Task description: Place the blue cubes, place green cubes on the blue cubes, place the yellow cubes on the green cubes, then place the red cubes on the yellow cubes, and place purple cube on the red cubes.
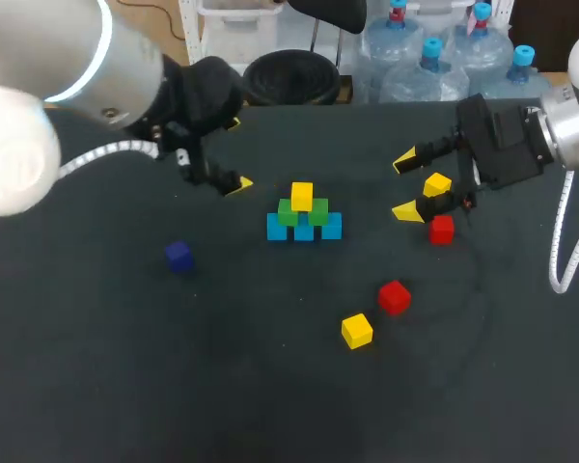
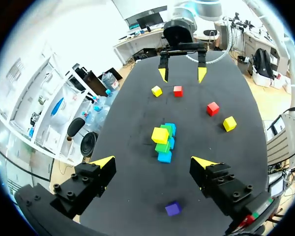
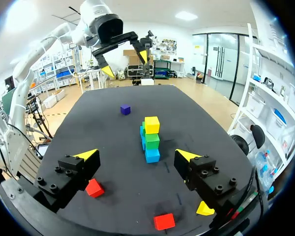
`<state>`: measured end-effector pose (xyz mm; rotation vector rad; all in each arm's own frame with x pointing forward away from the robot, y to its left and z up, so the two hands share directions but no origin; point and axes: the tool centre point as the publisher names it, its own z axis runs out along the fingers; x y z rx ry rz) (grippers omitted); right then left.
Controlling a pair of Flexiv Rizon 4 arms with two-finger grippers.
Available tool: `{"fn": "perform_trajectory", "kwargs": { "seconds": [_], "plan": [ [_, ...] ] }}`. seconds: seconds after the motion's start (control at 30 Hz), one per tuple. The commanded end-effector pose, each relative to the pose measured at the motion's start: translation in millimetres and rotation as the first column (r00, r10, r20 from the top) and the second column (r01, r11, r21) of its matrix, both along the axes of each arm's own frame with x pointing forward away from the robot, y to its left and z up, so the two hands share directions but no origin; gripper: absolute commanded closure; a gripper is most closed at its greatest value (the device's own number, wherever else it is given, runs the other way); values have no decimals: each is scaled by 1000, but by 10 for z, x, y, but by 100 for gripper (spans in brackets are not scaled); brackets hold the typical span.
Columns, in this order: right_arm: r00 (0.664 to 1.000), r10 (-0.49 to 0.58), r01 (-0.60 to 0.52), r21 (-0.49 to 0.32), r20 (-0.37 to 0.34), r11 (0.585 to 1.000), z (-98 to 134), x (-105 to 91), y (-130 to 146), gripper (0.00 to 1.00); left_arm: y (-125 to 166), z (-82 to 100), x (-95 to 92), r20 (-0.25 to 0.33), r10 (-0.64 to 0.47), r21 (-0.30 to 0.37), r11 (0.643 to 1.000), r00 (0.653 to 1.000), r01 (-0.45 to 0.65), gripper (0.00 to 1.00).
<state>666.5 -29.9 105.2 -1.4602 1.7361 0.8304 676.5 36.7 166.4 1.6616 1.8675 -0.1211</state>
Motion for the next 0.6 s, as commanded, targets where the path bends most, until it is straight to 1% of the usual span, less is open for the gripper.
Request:
{"fn": "perform_trajectory", "kwargs": {
  "seconds": [0.03, 0.2, 0.37, 0.4, 0.5, 0.6],
  "plan": [
    [1000, 0, 0, 2, 1, 1000, -6, 2, 3, 0, 184, 52, -172, 20, -8, -36, 999, 1000, 9, 0],
    [1000, 0, 0, 2, 1, 1000, -6, 2, 3, 0, 364, 28, -274, 5, 1, -22, 1000, 1000, -1, 0],
    [1000, 0, 0, 2, 1, 1000, -6, 2, 3, 0, 547, 13, -339, -4, -14, -33, 999, 1000, 14, 0],
    [1000, 0, 0, 2, 1, 1000, -6, 2, 3, 0, 582, 14, -353, -4, -21, -39, 999, 1000, 21, 0],
    [1000, 0, 0, 2, 1, 1000, -6, 2, 3, 0, 699, 13, -383, -6, -5, -90, 996, 1000, 5, 0],
    [1000, 0, 0, 2, 1, 1000, -6, 2, 3, 0, 787, -15, -418, -9, 2, -107, 994, 1000, -3, 0]
  ]
}}
